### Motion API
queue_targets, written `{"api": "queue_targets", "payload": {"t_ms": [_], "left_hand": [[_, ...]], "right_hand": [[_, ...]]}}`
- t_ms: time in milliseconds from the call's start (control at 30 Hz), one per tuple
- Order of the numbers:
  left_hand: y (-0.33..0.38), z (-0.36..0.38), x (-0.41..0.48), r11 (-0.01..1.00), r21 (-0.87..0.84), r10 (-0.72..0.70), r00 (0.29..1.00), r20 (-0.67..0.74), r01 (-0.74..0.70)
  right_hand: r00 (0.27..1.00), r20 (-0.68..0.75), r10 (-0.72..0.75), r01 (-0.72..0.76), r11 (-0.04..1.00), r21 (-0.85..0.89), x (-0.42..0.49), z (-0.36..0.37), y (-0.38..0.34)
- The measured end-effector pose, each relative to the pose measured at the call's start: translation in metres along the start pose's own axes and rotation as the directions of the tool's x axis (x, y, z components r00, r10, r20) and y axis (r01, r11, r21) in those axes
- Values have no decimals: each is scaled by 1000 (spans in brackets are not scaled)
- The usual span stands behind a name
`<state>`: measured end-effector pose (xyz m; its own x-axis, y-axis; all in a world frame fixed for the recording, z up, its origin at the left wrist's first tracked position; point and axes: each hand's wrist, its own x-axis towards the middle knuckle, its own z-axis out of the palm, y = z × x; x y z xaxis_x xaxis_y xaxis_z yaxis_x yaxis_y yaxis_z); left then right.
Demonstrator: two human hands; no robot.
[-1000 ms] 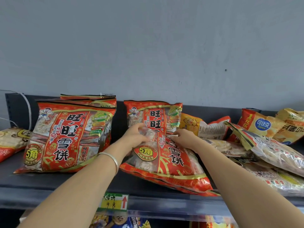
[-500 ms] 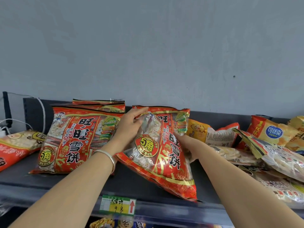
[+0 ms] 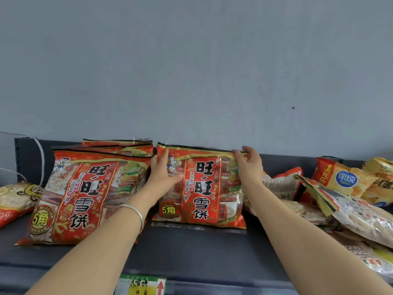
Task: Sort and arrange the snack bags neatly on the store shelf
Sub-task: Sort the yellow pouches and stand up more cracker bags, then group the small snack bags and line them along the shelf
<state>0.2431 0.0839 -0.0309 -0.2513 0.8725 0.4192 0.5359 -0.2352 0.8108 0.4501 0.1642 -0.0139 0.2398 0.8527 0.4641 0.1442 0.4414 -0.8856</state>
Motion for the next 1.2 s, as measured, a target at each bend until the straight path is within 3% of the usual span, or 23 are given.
{"api": "queue_targets", "payload": {"t_ms": [133,300,500,567,667,800,867,967,1100,1200], "left_hand": [[-16,21,10,985,112,-133,991,-16,134],[-25,46,7,955,297,56,987,-153,-8],[-24,43,14,942,331,17,976,-215,56],[-31,44,18,931,357,-10,983,-185,77],[-50,50,17,909,413,-50,998,-32,59],[-58,54,13,843,535,-35,998,-55,59],[-52,57,9,784,621,61,991,-122,29],[-37,71,4,733,670,254,961,-113,-115],[-7,103,6,727,586,432,902,14,-358],[16,133,3,690,497,557,825,98,-526]], "right_hand": [[978,133,162,-143,979,-147,-1,5,6],[934,164,316,-293,945,-147,-5,6,27],[914,200,354,-312,926,-214,3,9,28],[902,221,371,-331,923,-197,3,15,29],[882,229,412,-357,901,-246,-3,21,36],[899,226,376,-308,908,-285,-4,17,40],[918,224,327,-264,926,-272,-4,13,39],[966,216,146,-58,928,-368,-5,3,38],[947,318,-51,237,779,-580,-14,-27,32],[911,384,-152,401,544,-737,-19,-64,28]]}}
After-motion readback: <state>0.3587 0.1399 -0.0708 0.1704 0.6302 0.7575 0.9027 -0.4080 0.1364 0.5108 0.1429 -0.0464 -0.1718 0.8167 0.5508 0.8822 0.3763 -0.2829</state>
